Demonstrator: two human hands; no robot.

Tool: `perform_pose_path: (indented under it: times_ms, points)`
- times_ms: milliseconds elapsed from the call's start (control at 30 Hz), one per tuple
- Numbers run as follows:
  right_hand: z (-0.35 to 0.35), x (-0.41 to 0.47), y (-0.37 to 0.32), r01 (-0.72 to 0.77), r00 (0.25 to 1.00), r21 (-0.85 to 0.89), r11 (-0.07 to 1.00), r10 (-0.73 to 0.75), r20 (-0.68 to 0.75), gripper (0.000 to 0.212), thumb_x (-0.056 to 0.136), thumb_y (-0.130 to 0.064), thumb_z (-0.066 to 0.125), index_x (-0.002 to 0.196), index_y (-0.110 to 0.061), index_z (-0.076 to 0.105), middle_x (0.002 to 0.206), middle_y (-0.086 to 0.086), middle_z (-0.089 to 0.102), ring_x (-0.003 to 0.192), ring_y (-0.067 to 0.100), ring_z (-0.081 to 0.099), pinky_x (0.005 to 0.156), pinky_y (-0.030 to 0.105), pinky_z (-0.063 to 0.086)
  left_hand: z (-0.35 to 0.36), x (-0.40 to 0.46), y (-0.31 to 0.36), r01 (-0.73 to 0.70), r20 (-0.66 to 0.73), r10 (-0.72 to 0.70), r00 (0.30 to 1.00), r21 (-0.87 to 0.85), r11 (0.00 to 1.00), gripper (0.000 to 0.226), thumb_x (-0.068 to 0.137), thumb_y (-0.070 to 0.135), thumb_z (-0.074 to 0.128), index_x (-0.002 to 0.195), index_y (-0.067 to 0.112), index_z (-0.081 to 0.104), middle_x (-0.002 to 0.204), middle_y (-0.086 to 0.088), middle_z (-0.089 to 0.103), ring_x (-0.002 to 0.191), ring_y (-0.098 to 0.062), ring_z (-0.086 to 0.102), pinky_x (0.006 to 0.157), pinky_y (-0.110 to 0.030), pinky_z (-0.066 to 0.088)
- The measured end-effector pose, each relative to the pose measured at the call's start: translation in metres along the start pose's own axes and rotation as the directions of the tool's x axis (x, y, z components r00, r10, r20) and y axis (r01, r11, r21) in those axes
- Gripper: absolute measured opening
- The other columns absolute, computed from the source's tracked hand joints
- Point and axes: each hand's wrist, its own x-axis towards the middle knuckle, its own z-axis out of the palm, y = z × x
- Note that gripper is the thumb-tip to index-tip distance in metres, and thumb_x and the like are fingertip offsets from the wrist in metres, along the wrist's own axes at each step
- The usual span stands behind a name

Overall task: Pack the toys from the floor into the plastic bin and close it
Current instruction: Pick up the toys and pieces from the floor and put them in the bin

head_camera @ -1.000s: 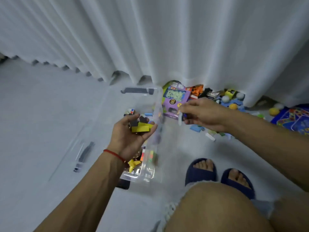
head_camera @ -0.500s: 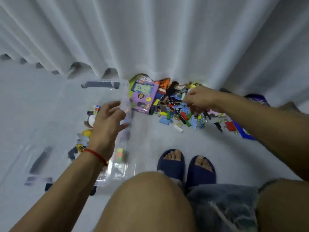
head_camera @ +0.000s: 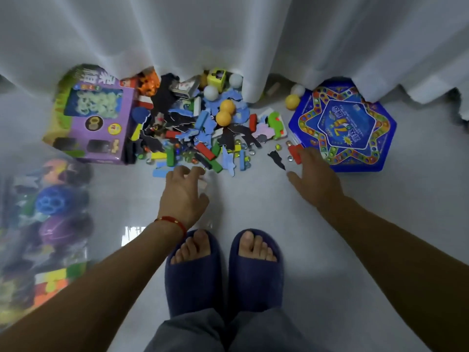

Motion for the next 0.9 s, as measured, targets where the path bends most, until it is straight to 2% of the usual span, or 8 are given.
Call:
perform_pose_path:
  times_ms: [133,267,433,533,667,767,833,900]
  points:
    - [0.039,0.001,-0.02,-0.068,0.988,-0.163,0.984,0.043,-0.147,0.081,0.09,-0.057,0.058,0.152,-0.014,0.028,0.154,0.017,0.03,0.133,0.039,0.038,0.096,0.053,0.047,0.032,0.012,-0.006,-0.052,-0.138,0.063,0.988,0.08,0.995,0.044,0.068,0.003,0.075,0.11,0.003,0.065,0.101,-0.02,0.054,0.094,-0.041,0.048,0.076,-0.045,0.048]
    - [0.058,-0.004,-0.035,-0.091,0.974,-0.128,0.988,0.061,-0.219,0.071,0.094,-0.05,0.057,0.151,-0.014,0.034,0.153,0.014,0.034,0.134,0.035,0.038,0.096,0.05,0.045,0.047,0.013,-0.01,-0.133,-0.234,0.163,0.959,0.14,0.981,0.024,0.076,0.001,0.072,0.099,0.001,0.068,0.096,-0.02,0.057,0.089,-0.041,0.05,0.076,-0.047,0.044]
    - [0.065,-0.007,-0.033,0.032,0.958,-0.033,0.999,-0.04,-0.285,0.054,0.089,-0.037,0.07,0.134,-0.015,0.05,0.129,0.011,0.051,0.114,0.029,0.051,0.084,0.041,0.048,0.047,0.019,-0.014,-0.189,-0.131,0.206,0.97,0.136,0.973,0.025,0.079,0.016,0.08,0.098,0.007,0.068,0.097,-0.015,0.057,0.088,-0.035,0.05,0.076,-0.039,0.042]
    - [0.065,-0.004,-0.034,0.036,0.959,0.018,0.999,-0.029,-0.282,0.056,0.089,-0.039,0.07,0.131,-0.01,0.048,0.121,0.013,0.053,0.103,0.026,0.055,0.079,0.037,0.053,0.046,0.022,-0.01,-0.218,-0.112,0.234,0.966,0.143,0.966,0.024,0.084,0.024,0.075,0.097,0.007,0.065,0.091,-0.012,0.056,0.082,-0.03,0.047,0.067,-0.041,0.044]
    - [0.065,0.002,-0.04,0.052,0.973,-0.03,0.998,-0.058,-0.225,0.055,0.094,-0.039,0.065,0.135,-0.007,0.045,0.121,0.014,0.049,0.096,0.023,0.057,0.067,0.027,0.048,0.044,0.019,0.01,-0.145,-0.15,0.136,0.979,-0.047,0.988,0.023,0.089,0.029,0.069,0.098,0.009,0.062,0.091,-0.005,0.055,0.083,-0.022,0.048,0.071,-0.032,0.041]
    - [0.06,0.005,-0.041,0.113,0.977,-0.092,0.989,-0.127,-0.17,0.041,0.097,-0.03,0.061,0.131,-0.01,0.048,0.124,0.014,0.047,0.097,0.021,0.056,0.07,0.022,0.043,0.042,0.018,0.03,-0.05,-0.13,0.017,0.991,-0.252,0.966,0.018,0.089,0.028,0.07,0.095,0.013,0.061,0.088,0.003,0.057,0.078,-0.014,0.05,0.069,-0.024,0.043]
    - [0.059,0.008,-0.039,0.204,0.972,-0.245,0.948,-0.226,-0.067,0.035,0.098,-0.022,0.051,0.131,-0.01,0.047,0.129,0.013,0.043,0.107,0.021,0.05,0.074,0.021,0.04,0.041,0.018,0.039,0.02,-0.081,-0.056,0.995,-0.386,0.922,0.016,0.09,0.031,0.069,0.094,0.017,0.061,0.087,0.006,0.06,0.078,-0.008,0.054,0.067,-0.017,0.045]
    - [0.057,0.011,-0.04,0.267,0.96,-0.301,0.915,-0.281,-0.002,0.04,0.096,-0.017,0.035,0.133,-0.006,0.045,0.132,0.015,0.042,0.112,0.022,0.049,0.073,0.023,0.035,0.042,0.019,0.043,0.08,-0.026,-0.104,0.994,-0.462,0.883,0.016,0.091,0.033,0.067,0.095,0.019,0.062,0.086,0.006,0.063,0.079,-0.008,0.057,0.065,-0.016,0.048]
